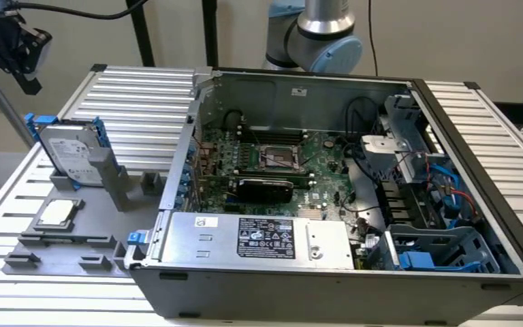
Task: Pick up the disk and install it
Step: 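Pick up the disk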
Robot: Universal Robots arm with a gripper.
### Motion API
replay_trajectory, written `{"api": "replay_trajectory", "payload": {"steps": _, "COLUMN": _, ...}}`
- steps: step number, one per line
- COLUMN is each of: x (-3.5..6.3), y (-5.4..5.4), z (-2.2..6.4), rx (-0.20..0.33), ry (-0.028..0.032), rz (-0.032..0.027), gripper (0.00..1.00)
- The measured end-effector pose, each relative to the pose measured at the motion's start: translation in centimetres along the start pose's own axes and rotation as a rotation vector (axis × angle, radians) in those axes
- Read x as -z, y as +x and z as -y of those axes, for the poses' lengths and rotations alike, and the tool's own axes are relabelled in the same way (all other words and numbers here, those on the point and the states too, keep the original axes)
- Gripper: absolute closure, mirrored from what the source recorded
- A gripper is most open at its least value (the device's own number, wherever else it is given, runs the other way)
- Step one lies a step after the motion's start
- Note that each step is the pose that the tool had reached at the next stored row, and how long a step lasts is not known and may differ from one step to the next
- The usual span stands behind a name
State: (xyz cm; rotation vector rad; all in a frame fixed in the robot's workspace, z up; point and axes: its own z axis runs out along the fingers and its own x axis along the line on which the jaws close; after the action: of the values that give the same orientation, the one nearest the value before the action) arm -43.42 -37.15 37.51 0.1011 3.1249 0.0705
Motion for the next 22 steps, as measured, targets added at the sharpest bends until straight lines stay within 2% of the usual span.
{"api": "replay_trajectory", "payload": {"steps": 5, "x": -0.01, "y": -0.09, "z": 0.02, "rx": 0.001, "ry": -0.0001, "rz": 0.0001, "gripper": 1.0}}
{"api": "replay_trajectory", "payload": {"steps": 7, "x": 0.0, "y": -0.19, "z": 0.03, "rx": 0.017, "ry": -0.0002, "rz": -0.0007, "gripper": 1.0}}
{"api": "replay_trajectory", "payload": {"steps": 22, "x": -0.43, "y": -0.4, "z": 0.04, "rx": 0.251, "ry": -0.0029, "rz": -0.0115, "gripper": 1.0}}
